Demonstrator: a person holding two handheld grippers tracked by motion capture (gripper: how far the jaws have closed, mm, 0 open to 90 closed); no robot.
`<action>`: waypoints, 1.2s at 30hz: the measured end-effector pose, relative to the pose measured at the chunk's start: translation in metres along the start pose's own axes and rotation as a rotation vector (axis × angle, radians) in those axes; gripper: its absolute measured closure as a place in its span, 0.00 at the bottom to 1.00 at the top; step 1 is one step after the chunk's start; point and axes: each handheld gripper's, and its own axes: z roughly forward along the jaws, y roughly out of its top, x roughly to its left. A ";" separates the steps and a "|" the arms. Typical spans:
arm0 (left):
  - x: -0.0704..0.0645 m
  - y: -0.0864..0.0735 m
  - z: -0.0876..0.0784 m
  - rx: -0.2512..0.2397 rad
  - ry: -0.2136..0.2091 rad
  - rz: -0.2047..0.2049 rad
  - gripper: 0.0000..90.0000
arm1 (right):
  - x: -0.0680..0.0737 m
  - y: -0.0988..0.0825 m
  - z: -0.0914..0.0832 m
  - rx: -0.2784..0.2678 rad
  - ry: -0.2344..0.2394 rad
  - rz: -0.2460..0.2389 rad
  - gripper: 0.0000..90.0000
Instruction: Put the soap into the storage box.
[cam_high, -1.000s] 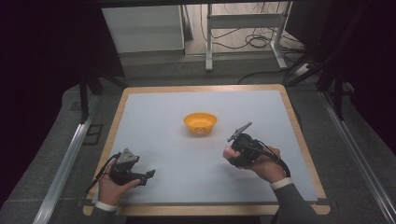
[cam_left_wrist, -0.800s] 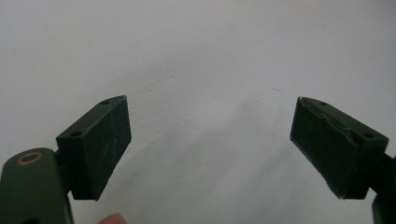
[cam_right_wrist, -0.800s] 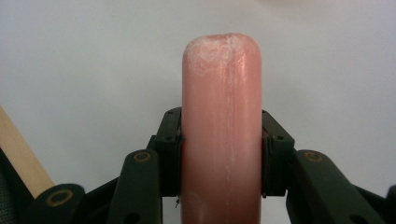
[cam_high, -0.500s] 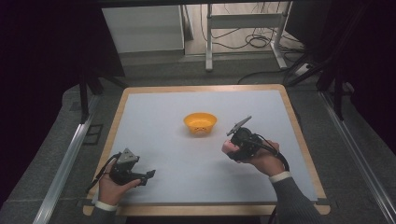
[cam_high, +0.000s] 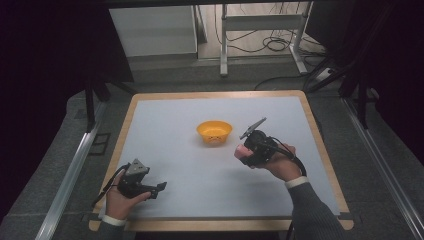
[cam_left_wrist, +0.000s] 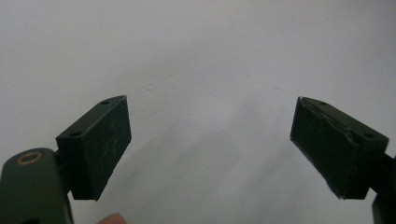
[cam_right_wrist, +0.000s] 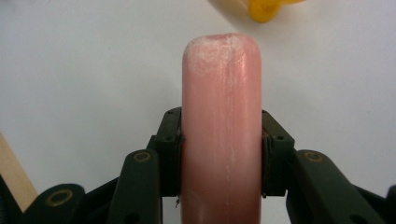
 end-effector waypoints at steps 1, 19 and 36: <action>0.000 0.000 0.000 0.000 0.000 0.004 0.14 | -0.001 0.002 0.000 -0.001 0.000 -0.003 0.66; 0.000 0.000 0.000 0.001 0.002 0.002 0.14 | -0.011 0.021 -0.002 -0.017 -0.002 -0.018 0.66; 0.000 0.000 0.001 0.009 0.001 0.010 0.14 | -0.022 0.036 0.002 -0.026 0.012 -0.044 0.66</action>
